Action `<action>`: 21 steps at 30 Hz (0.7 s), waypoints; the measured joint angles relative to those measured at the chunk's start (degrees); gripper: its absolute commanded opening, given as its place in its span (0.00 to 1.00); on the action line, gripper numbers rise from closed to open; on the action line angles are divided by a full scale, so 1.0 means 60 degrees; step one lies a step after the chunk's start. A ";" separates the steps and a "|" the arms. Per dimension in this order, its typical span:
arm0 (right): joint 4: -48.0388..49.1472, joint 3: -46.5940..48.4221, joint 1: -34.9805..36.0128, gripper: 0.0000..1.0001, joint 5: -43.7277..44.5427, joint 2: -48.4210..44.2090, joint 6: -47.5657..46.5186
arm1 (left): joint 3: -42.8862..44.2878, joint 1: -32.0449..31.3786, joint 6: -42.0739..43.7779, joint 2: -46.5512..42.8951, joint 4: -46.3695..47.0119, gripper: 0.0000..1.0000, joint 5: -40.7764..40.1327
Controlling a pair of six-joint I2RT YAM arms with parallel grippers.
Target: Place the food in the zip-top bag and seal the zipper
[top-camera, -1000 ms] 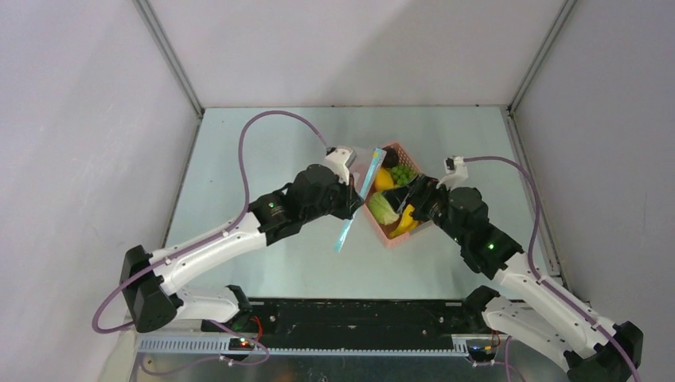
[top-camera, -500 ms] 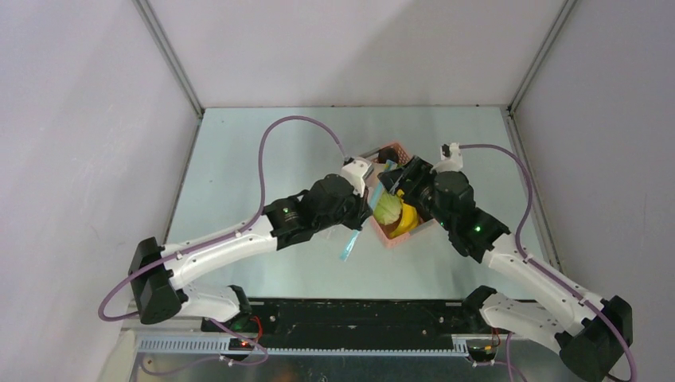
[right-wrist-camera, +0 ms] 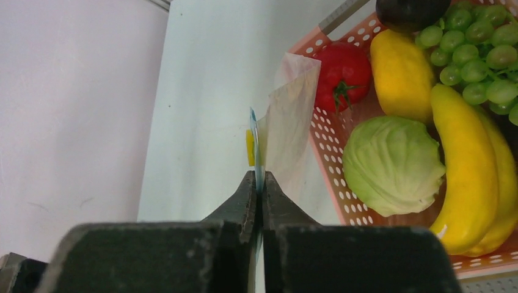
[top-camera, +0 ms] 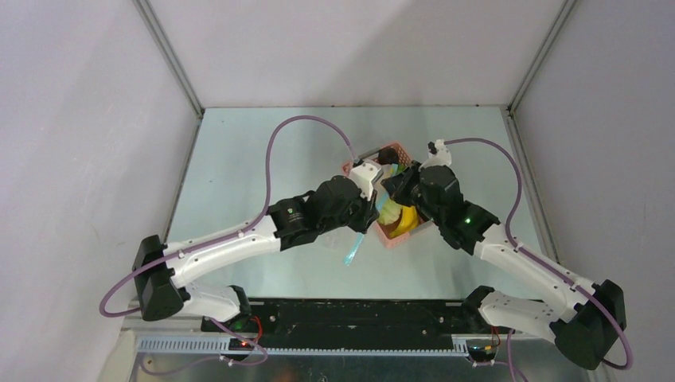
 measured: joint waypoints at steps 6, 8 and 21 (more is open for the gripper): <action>-0.0062 0.0000 0.0029 0.00 -0.0302 -0.0138 -0.0510 | -0.0299 0.0000 0.0262 -0.0484 0.0229 0.95 0.0372; 0.0117 -0.0018 -0.0076 0.00 -0.0805 -0.0273 -0.0790 | -0.0656 0.0004 0.0273 -0.1035 0.0321 0.99 0.0499; 0.3013 -0.1126 -0.1322 0.01 -0.6295 -0.1002 -0.1067 | -0.3060 0.1625 -0.0036 -0.3792 0.1708 1.00 0.2175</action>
